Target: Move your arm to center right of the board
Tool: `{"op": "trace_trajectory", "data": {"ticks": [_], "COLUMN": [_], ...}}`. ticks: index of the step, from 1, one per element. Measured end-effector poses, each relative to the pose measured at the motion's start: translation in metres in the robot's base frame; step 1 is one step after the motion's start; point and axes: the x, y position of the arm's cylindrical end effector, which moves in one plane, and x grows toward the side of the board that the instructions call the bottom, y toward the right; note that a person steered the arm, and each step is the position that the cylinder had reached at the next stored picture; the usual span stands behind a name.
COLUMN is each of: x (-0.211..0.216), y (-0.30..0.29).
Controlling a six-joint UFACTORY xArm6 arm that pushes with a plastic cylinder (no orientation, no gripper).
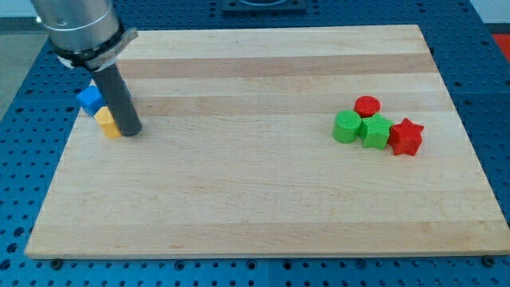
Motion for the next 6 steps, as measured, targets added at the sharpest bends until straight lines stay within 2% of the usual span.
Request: {"op": "trace_trajectory", "data": {"ticks": [3,4,5,6], "x": [0.006,0.056,0.114,0.137], "y": [-0.012,0.070,0.203,0.356]}}
